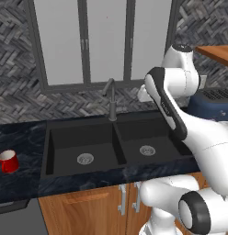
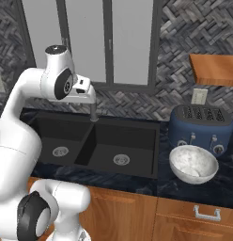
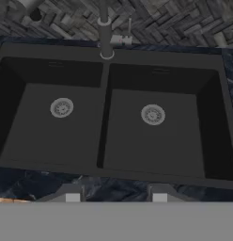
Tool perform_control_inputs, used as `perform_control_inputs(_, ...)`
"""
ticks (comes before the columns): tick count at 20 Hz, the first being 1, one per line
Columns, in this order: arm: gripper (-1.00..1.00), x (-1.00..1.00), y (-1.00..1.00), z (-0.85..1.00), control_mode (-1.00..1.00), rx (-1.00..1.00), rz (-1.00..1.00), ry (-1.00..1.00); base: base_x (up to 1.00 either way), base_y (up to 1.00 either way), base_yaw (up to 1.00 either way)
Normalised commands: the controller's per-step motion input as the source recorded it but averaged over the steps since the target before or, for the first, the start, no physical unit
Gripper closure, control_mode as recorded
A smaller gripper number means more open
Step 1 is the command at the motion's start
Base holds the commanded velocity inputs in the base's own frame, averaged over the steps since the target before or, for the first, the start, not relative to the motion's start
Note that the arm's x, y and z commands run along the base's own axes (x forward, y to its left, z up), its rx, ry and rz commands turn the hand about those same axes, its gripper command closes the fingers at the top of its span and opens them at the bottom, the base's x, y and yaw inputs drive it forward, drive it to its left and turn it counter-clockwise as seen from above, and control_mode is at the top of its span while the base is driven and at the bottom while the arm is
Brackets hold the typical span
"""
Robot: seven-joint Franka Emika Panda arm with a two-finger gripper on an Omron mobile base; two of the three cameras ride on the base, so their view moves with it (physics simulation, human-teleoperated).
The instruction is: Pick the mug and place it in the sink. Pick the bowl and place it in the open cabinet and then close the cabinet.
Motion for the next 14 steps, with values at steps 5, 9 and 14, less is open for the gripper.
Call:
perform_control_inputs(5,-1.00,-0.21,0.44,-0.06,-1.00,0.00,-0.04,-0.10,0.00,0.00,0.00)
perform_control_inputs(9,-1.00,-0.26,1.00,-0.17,-1.00,0.00,-0.39,-0.12,0.00,0.00,0.00)
perform_control_inputs(14,-1.00,-0.04,0.99,-0.09,-1.00,0.14,-0.32,-0.01,0.00,0.00,0.00)
